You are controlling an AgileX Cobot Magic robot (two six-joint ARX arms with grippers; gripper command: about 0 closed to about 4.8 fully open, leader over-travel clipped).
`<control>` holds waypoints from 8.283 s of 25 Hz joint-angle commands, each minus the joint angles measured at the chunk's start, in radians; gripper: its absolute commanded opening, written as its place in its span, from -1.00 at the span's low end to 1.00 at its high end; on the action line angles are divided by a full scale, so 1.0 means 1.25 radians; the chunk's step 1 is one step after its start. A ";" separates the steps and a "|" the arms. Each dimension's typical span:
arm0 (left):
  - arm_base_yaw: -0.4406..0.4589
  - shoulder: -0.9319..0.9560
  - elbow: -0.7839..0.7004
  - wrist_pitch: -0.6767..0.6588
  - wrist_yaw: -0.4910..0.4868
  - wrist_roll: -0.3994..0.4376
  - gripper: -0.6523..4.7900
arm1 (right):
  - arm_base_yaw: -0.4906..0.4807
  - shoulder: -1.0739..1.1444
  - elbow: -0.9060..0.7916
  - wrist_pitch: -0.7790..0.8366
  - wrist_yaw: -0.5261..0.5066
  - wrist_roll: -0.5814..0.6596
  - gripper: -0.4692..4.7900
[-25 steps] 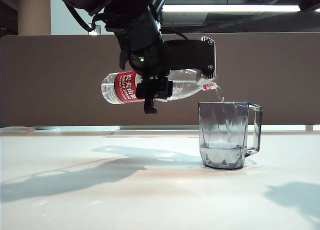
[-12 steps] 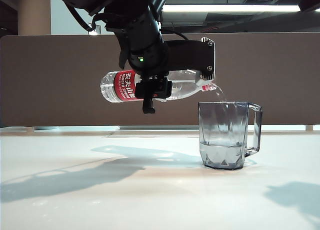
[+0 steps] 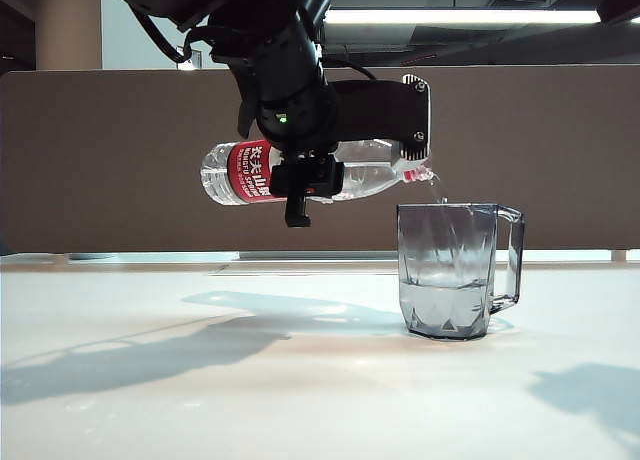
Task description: Pick up the mineral water bottle with the left hand on the table and pour water into the mug until it's half full.
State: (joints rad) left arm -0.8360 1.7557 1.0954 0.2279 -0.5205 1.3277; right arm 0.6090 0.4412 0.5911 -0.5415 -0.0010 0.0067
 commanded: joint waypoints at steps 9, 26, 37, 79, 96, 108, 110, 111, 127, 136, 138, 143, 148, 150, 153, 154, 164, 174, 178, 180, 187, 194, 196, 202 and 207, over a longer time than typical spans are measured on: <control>-0.002 -0.006 0.006 0.046 -0.008 -0.151 -0.12 | 0.001 -0.001 0.004 0.011 -0.002 0.001 -0.83; -0.002 -0.008 0.006 0.046 0.002 -0.340 -0.12 | 0.001 -0.001 0.004 0.011 -0.002 0.001 -0.83; 0.018 -0.079 0.006 0.002 0.108 -0.678 -0.12 | 0.001 -0.001 0.004 0.011 -0.002 0.001 -0.83; 0.204 -0.302 -0.562 0.512 0.342 -1.110 -0.10 | 0.001 -0.002 0.004 -0.006 -0.023 0.001 -0.83; 0.202 -0.302 -0.568 0.488 0.351 -1.089 0.40 | 0.001 -0.002 0.004 -0.006 -0.023 0.001 -0.83; 0.203 -0.431 -0.567 0.268 0.370 -1.059 1.00 | 0.001 -0.002 0.004 -0.006 -0.023 0.001 -0.83; 0.203 -0.455 -0.567 0.235 0.376 -1.053 1.00 | 0.001 -0.002 0.004 -0.006 -0.023 0.001 -0.83; 0.203 -0.465 -0.567 0.220 0.378 -1.053 1.00 | 0.001 -0.002 0.004 -0.006 -0.022 0.001 -0.83; 0.202 -0.766 -0.567 -0.124 0.395 -1.098 -0.21 | 0.000 -0.002 0.004 -0.006 -0.019 0.001 -0.82; 0.202 -0.917 -0.567 -0.187 0.444 -1.113 -0.78 | 0.000 -0.002 0.004 -0.006 -0.019 0.001 -0.82; 0.202 -0.943 -0.569 -0.200 0.444 -1.111 -0.78 | 0.000 -0.002 0.004 -0.006 -0.019 0.001 -0.82; 0.202 -1.006 -0.605 -0.179 0.457 -1.111 -0.78 | 0.000 -0.002 0.004 -0.006 -0.019 0.001 -0.82; 0.202 -1.148 -0.681 -0.136 0.425 -1.110 -0.78 | 0.000 -0.002 0.004 -0.006 -0.019 0.001 -0.82; 0.204 -1.197 -0.694 -0.140 0.416 -1.110 -0.78 | 0.000 -0.002 0.004 -0.006 -0.019 0.001 -0.82; 0.230 -1.237 -0.719 -0.136 0.398 -1.111 -0.78 | 0.000 -0.002 0.004 -0.006 -0.019 0.001 -0.82; 0.243 -1.242 -0.724 -0.136 0.398 -1.111 -0.78 | 0.000 -0.002 0.004 -0.006 -0.019 0.001 -0.82; 0.483 -1.341 -0.767 -0.140 0.441 -1.110 -0.78 | 0.000 -0.002 0.004 -0.006 -0.019 0.001 -0.82; 0.624 -1.401 -0.861 -0.101 0.459 -1.110 -0.78 | 0.000 -0.002 0.004 -0.006 -0.020 0.001 -0.82; 0.644 -1.401 -0.868 -0.110 0.459 -1.084 -0.78 | 0.000 -0.002 0.004 -0.006 -0.019 0.001 -0.82; 0.655 -1.401 -0.868 -0.110 0.459 -1.073 -0.78 | 0.000 -0.002 0.004 -0.006 -0.020 0.001 -0.82; 0.662 -1.401 -0.868 -0.110 0.459 -1.068 -0.78 | 0.000 -0.002 0.004 -0.006 -0.019 0.001 -0.82; 0.662 -1.401 -0.868 -0.090 0.459 -1.070 -0.78 | 0.000 -0.002 0.004 -0.006 -0.019 0.001 -0.82; 0.662 -1.401 -0.868 -0.085 0.458 -1.071 -0.78 | 0.000 -0.002 0.004 -0.006 -0.019 0.001 -0.82; 0.662 -1.401 -0.868 -0.087 0.453 -1.071 -0.78 | 0.000 -0.002 0.004 -0.006 -0.019 0.001 -0.82; 0.662 -1.401 -0.868 -0.087 0.453 -1.071 -0.78 | 0.000 -0.002 0.004 -0.006 -0.019 0.001 -0.82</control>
State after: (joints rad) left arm -0.0074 0.0036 0.0071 0.1089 0.0490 -0.0154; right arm 0.6086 0.4408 0.5911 -0.5667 -0.0265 0.0067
